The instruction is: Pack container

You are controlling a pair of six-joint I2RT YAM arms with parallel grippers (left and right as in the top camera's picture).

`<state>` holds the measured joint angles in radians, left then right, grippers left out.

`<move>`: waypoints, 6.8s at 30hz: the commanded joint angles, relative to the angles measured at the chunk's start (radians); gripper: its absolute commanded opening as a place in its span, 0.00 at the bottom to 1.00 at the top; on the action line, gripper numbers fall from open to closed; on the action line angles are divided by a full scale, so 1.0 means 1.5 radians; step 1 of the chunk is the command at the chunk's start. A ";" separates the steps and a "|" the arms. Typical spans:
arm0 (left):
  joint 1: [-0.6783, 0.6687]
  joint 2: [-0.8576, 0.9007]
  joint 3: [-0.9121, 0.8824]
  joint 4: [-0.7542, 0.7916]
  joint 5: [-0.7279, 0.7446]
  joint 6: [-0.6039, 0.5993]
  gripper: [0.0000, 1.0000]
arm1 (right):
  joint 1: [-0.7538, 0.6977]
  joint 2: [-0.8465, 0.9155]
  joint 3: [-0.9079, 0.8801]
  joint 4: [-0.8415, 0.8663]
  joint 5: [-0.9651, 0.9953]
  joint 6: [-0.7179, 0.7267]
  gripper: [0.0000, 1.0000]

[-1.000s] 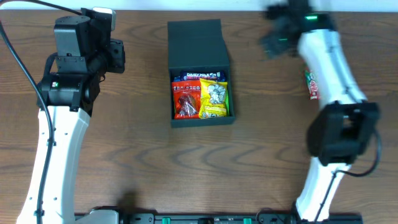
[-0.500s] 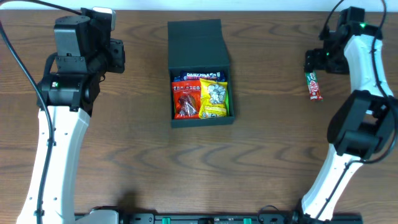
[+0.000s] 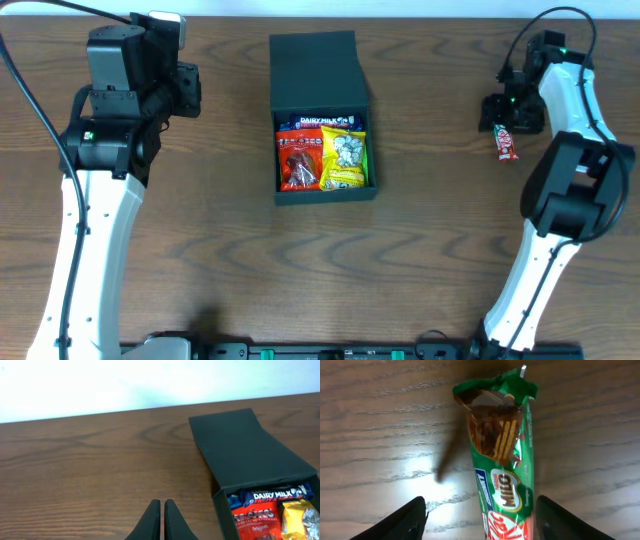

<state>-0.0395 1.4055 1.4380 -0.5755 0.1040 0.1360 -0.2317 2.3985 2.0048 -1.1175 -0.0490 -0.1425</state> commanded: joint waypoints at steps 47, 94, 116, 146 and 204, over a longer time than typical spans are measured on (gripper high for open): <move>0.001 -0.004 0.016 0.010 -0.007 0.050 0.06 | 0.465 -0.028 0.215 -0.185 -0.130 -0.701 0.01; 0.001 0.006 0.016 0.027 0.030 0.043 0.06 | 0.457 -0.249 0.149 -0.013 -0.247 -0.535 0.19; 0.001 0.393 0.025 0.156 0.247 -0.311 0.06 | 0.222 0.031 0.148 0.050 -0.344 0.213 0.01; -0.026 0.487 0.025 0.017 0.420 -0.416 0.06 | 0.325 0.065 0.148 -0.153 -0.337 0.218 0.01; 0.002 0.686 0.306 0.020 0.392 -0.410 0.05 | 0.267 0.140 0.148 0.133 -0.447 0.267 0.01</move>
<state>-0.0334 2.4123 1.8786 -0.5381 0.6598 -0.4969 0.1509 2.5900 2.2219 -0.9218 -0.6792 0.2459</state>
